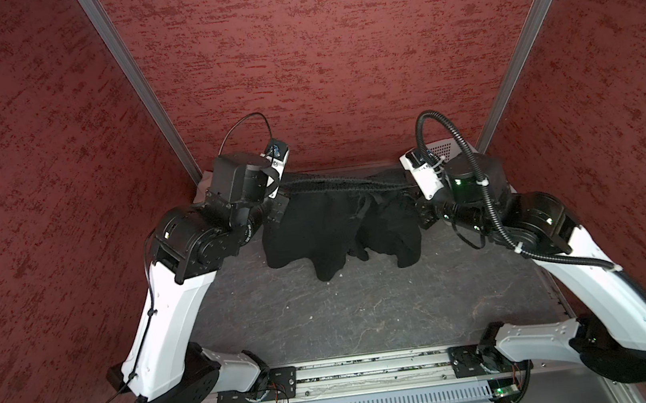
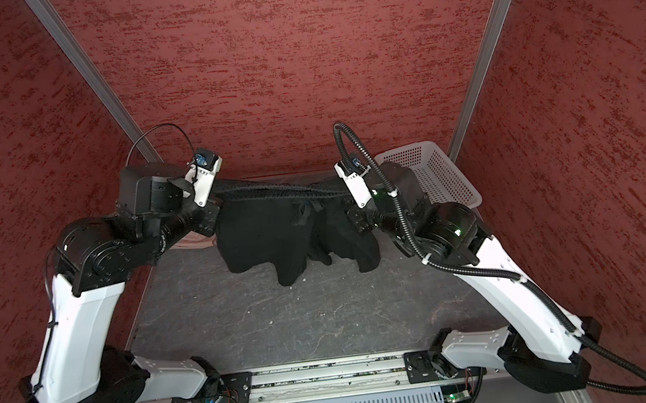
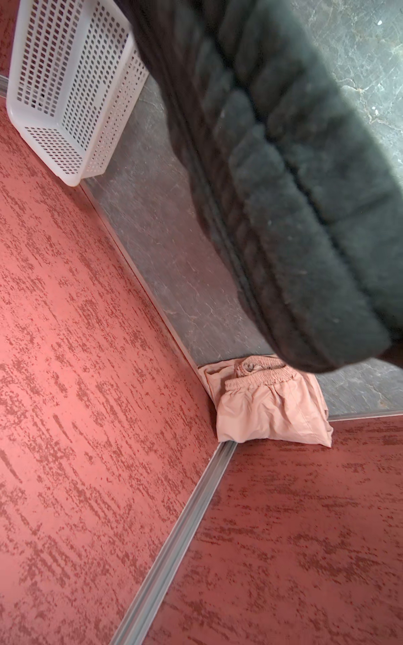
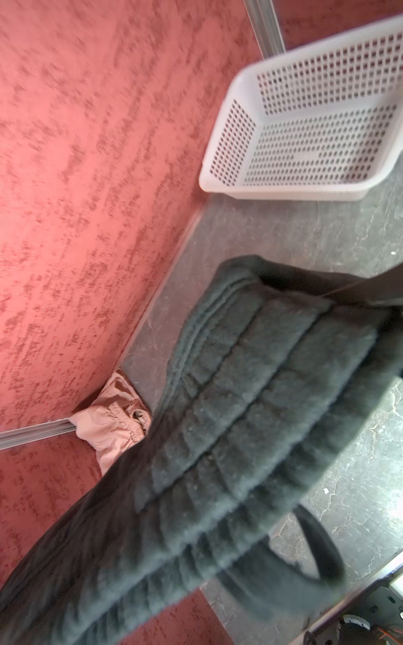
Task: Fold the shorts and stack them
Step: 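Lift the black shorts by the waistband with both grippers and spread it apart, then lower the black shorts flat onto the table and open both grippers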
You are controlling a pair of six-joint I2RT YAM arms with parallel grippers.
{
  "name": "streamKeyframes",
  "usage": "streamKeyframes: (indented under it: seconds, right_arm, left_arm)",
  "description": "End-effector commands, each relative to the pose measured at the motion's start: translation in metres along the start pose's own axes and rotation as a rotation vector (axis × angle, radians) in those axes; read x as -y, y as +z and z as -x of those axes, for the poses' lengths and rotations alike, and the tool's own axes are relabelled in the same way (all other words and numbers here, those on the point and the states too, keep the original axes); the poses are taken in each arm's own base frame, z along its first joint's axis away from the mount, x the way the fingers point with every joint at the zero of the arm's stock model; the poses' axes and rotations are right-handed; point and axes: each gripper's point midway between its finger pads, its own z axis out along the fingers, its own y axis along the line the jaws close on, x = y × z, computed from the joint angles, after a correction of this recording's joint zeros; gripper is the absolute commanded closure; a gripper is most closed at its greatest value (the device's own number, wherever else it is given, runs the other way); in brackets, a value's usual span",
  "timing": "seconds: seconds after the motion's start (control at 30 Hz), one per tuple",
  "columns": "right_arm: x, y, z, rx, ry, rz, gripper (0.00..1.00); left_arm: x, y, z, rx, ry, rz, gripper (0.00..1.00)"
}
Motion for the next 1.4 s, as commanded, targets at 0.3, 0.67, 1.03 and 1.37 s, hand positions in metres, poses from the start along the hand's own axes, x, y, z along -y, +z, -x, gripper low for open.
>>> streamKeyframes:
  seconds: [0.3,0.67,1.03,1.37]
  right_arm:
    - [-0.016,-0.040,-0.046,-0.173,-0.007,0.161,1.00]
    - [-0.018,0.036,-0.070,-0.427,-0.121,0.125,1.00]
    - [0.011,0.203,-0.071,-0.396,-0.171,0.153,0.99]
    - [0.053,0.345,-0.107,-0.464,-0.150,0.098,0.63]
  left_arm:
    - [-0.035,-0.046,-0.048,-0.118,-0.116,0.059,1.00]
    - [-0.008,0.066,-0.079,-0.402,-0.187,-0.100,1.00]
    - [-0.029,0.228,-0.143,-0.579,-0.238,-0.097,1.00]
    - [-0.054,0.349,-0.186,-0.608,-0.256,-0.066,1.00]
